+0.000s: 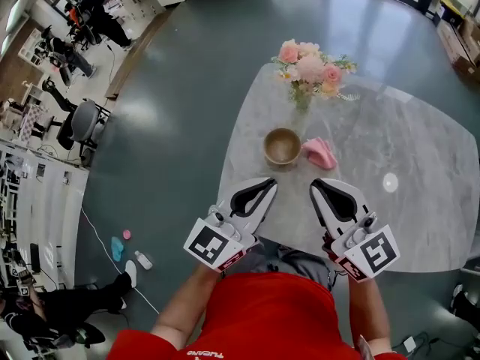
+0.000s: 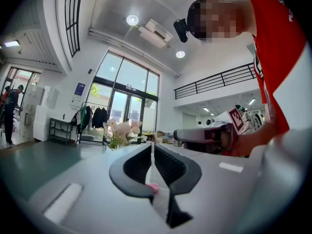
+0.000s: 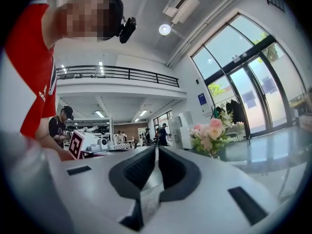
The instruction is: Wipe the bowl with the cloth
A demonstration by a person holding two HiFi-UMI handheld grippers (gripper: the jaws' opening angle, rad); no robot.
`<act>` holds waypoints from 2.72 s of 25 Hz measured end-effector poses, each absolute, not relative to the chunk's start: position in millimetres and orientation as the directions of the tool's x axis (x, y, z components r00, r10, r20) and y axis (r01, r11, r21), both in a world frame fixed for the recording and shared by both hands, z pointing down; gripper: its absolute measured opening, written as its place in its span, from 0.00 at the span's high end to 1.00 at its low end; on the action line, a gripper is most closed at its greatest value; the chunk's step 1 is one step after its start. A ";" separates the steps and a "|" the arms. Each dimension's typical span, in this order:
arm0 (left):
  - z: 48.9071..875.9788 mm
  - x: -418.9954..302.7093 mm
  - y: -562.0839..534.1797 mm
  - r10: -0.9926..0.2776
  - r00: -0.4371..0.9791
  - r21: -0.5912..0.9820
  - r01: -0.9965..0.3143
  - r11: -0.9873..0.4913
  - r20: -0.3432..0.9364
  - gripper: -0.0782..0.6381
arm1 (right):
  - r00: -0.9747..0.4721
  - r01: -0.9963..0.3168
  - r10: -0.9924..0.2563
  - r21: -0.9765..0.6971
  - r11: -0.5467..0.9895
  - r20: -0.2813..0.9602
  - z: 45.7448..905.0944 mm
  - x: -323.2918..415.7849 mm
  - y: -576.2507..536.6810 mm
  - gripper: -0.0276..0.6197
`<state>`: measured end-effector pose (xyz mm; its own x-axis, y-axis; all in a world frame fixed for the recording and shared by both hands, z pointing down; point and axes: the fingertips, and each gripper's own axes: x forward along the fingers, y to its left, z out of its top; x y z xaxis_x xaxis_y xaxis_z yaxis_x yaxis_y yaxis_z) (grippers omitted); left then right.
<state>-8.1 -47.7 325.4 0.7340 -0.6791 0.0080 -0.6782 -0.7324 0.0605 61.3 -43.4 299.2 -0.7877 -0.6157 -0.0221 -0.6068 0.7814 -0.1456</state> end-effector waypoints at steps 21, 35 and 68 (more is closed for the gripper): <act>444.5 11.1 -111.0 -0.532 0.717 -0.248 -0.472 -0.846 0.450 0.76 | -0.704 -0.705 -0.682 -0.082 0.704 0.199 371.4 55.4 -116.7 0.95; 514.6 15.8 -125.7 -0.455 0.563 -0.370 -0.266 -0.890 0.690 0.70 | -0.631 -0.737 -0.681 -0.013 0.676 0.371 432.9 66.9 -139.1 0.84; 585.7 17.3 -143.7 -0.354 0.440 -0.361 -0.070 -0.930 0.825 0.67 | -0.402 -0.722 -0.553 0.119 0.681 0.730 557.5 97.0 -181.3 0.74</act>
<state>17.3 -143.7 585.7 0.4398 -0.3538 0.8254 -0.0699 -0.9298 -0.3613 97.0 -181.3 557.5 -0.4016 -0.5531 0.7299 -0.7224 0.6812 0.1186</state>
